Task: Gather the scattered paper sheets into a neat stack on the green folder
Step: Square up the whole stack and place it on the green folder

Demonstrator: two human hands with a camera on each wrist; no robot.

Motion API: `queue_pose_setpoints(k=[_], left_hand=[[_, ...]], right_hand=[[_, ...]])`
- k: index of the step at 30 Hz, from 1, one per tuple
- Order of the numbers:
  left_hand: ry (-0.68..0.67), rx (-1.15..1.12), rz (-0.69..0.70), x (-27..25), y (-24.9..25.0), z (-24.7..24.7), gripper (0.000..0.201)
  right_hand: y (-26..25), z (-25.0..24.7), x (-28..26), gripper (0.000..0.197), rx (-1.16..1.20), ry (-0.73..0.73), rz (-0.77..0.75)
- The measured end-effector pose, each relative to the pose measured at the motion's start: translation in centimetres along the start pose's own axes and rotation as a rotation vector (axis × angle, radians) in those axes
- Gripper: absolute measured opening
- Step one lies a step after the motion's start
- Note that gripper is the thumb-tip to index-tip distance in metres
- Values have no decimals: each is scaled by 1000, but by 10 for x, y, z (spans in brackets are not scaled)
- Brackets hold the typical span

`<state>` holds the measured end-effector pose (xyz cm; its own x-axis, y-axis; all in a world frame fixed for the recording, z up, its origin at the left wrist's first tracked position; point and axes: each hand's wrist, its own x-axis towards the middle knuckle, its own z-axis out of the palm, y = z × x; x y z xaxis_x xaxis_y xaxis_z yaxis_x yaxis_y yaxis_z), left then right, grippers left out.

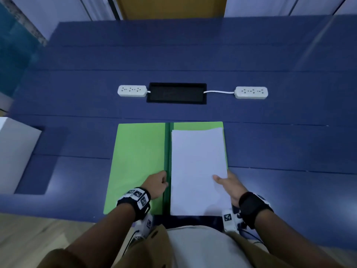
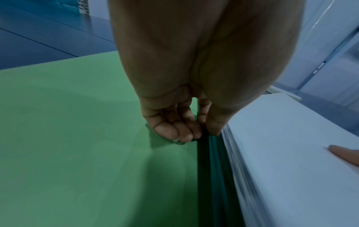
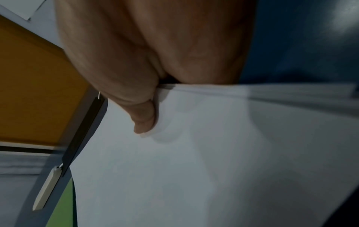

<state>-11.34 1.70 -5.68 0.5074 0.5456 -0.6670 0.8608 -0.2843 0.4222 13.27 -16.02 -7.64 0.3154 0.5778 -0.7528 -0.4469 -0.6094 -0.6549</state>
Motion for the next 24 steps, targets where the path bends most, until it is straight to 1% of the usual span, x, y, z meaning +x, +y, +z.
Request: queue_pose_setpoints(k=[5,9,11,13,16,18,19,21,22,24], left_hand=[[-8,-3,-7,2,-4,-7,13],[-15,-30,1,1,-6,-7,16],[1,-27,13,1,-8,-6,17],[7,-11,23,0,-11,-3,17],[-10,29,38,-3,-16,3,18],[-14,43,52,-6,-17,6,16],[-16,53,60,-7,-17,7,16],[-24,67,72,-9,-18,8,16],[-30,67,74,-10,-18,9,16],[-37,60,78,-12,-19,10,16]], right_hand=[[0,3,-3,33,105,0,91],[-1,6,-4,34,83,13,91],[1,10,-9,27,47,29,61],[7,14,-11,25,-11,96,6],[22,18,-14,31,-132,177,-84],[24,18,-18,36,-124,195,-105],[21,16,-20,36,-68,178,-98],[12,10,-20,34,108,79,-33],[6,7,-19,37,166,33,2],[-2,2,-15,46,159,-48,30]])
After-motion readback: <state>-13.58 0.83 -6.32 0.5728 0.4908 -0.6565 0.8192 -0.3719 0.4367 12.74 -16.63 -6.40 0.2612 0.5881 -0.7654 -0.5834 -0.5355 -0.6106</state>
